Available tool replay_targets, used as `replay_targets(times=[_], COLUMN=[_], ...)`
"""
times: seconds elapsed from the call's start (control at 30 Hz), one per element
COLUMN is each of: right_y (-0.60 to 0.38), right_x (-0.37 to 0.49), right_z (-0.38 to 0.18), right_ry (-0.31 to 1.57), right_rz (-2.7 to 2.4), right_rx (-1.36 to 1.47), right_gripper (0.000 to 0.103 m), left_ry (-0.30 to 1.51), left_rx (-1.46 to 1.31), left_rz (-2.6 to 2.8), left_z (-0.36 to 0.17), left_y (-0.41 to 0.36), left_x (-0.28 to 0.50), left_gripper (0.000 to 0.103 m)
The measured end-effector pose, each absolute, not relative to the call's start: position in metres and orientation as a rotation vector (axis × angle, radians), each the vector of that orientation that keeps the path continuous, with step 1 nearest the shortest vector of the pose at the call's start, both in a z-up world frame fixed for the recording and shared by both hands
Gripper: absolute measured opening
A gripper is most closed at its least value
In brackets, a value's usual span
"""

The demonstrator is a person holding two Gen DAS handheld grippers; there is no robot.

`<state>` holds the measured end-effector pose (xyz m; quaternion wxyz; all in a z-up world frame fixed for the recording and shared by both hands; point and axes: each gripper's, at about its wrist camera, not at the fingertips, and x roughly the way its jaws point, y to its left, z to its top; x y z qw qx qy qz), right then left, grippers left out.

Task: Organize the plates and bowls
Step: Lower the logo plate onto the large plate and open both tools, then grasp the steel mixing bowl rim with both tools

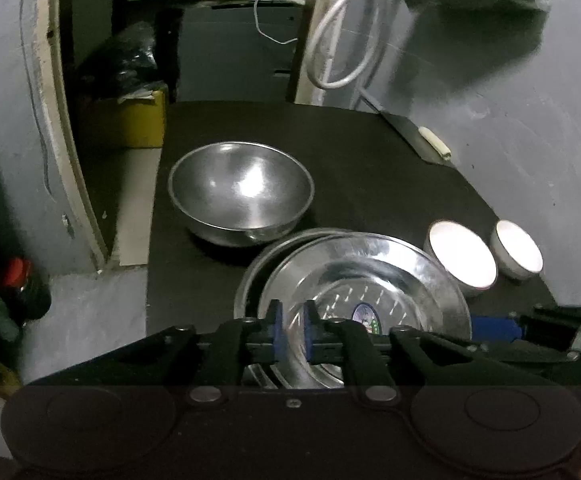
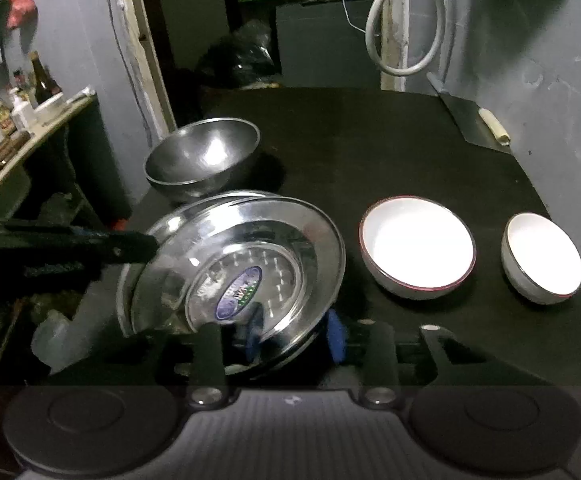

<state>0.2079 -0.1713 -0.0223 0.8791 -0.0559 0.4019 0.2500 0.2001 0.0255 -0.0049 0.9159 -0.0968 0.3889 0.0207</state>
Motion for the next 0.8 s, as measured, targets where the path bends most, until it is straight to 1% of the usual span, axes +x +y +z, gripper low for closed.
replay_targets(times=[0.03, 0.07, 0.1, 0.2, 0.23, 0.27, 0.3, 0.33, 0.37, 0.4, 0.43, 0.47, 0.5, 0.57, 0.8], right_y=[-0.172, -0.172, -0.173, -0.172, -0.171, -0.170, -0.169, -0.169, -0.168, -0.169, -0.169, -0.170, -0.171, -0.173, -0.176], right_x=[0.208, 0.207, 0.206, 0.205, 0.204, 0.204, 0.203, 0.202, 0.201, 0.200, 0.199, 0.198, 0.196, 0.192, 0.188], right_z=[-0.023, -0.023, -0.023, -0.022, -0.022, -0.021, -0.021, -0.020, -0.019, -0.019, -0.018, -0.017, -0.016, -0.014, -0.005], right_ry=[0.841, 0.839, 0.836, 0.834, 0.833, 0.829, 0.828, 0.826, 0.823, 0.819, 0.816, 0.815, 0.812, 0.804, 0.725], right_rz=[0.518, 0.514, 0.514, 0.523, 0.525, 0.526, 0.527, 0.526, 0.523, 0.519, 0.518, 0.518, 0.516, 0.512, 0.477], right_rx=[-0.109, -0.104, -0.096, -0.087, -0.087, -0.087, -0.088, -0.088, -0.086, -0.081, -0.076, -0.072, -0.069, -0.063, -0.074], right_gripper=[0.050, 0.059, 0.061, 0.069, 0.073, 0.075, 0.077, 0.082, 0.086, 0.087, 0.090, 0.093, 0.095, 0.102, 0.103], left_ry=[0.796, 0.791, 0.787, 0.770, 0.764, 0.761, 0.755, 0.747, 0.738, 0.727, 0.717, 0.710, 0.705, 0.704, 0.741], left_rx=[-0.202, -0.205, -0.211, -0.241, -0.252, -0.258, -0.265, -0.273, -0.280, -0.287, -0.295, -0.303, -0.311, -0.324, -0.368], left_rz=[0.049, 0.057, 0.065, 0.104, 0.120, 0.132, 0.149, 0.166, 0.180, 0.197, 0.217, 0.232, 0.245, 0.275, 0.348], left_z=[-0.003, -0.002, -0.001, 0.002, 0.002, 0.002, 0.002, 0.003, 0.004, 0.005, 0.006, 0.006, 0.006, 0.004, -0.004], left_y=[0.028, 0.030, 0.033, 0.044, 0.047, 0.050, 0.053, 0.056, 0.060, 0.064, 0.067, 0.071, 0.074, 0.082, 0.108], left_x=[0.199, 0.198, 0.196, 0.189, 0.187, 0.186, 0.184, 0.183, 0.182, 0.180, 0.179, 0.178, 0.177, 0.177, 0.183], left_gripper=[0.017, 0.022, 0.026, 0.052, 0.055, 0.062, 0.072, 0.078, 0.086, 0.092, 0.094, 0.100, 0.102, 0.102, 0.102])
